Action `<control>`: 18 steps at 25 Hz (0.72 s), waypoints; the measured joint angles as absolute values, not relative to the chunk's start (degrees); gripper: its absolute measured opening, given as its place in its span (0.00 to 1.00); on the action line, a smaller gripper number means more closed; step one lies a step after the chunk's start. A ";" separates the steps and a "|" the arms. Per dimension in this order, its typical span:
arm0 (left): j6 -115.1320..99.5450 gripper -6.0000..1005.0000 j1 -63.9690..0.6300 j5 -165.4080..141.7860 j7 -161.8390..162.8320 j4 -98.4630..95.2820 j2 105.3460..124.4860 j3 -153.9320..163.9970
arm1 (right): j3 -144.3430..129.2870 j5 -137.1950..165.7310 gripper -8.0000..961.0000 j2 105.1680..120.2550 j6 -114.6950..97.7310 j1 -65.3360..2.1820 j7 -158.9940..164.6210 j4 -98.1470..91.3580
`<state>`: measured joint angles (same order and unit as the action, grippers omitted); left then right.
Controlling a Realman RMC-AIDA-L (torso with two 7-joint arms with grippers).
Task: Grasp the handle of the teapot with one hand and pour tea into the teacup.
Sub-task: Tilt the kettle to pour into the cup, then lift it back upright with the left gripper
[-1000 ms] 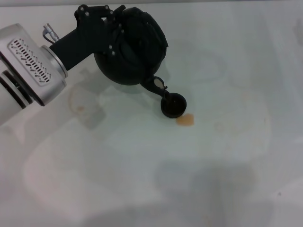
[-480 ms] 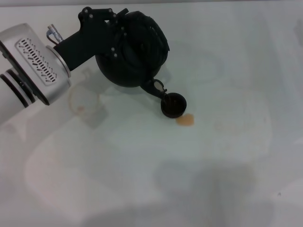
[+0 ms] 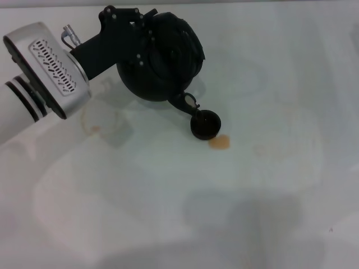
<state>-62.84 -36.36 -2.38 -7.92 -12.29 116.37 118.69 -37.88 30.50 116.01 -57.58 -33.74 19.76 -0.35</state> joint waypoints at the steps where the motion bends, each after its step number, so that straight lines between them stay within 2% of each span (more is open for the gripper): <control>1: -62.83 0.11 -36.50 -2.38 -7.92 -12.22 116.37 118.71 | -37.88 30.49 0.86 116.02 -57.58 -33.74 19.76 -0.35; 18: -61.43 0.11 -37.53 -4.53 -8.00 -12.31 116.25 118.30 | -37.88 30.45 0.86 116.01 -57.57 -33.75 19.78 -0.42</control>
